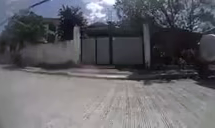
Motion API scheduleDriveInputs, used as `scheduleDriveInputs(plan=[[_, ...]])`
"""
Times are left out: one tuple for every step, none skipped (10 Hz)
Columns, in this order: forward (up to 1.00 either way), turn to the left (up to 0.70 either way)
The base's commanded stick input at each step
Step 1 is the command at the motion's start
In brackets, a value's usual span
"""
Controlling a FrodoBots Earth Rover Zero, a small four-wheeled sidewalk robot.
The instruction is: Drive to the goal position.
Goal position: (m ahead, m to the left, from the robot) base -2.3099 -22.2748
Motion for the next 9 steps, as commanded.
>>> scheduleDriveInputs(plan=[[0.00, -0.85], [0.00, -0.85], [0.00, -0.85], [0.00, -0.85], [0.00, -0.85], [0.00, -0.85], [0.00, -0.85], [0.00, -0.85], [0.00, -0.85]])
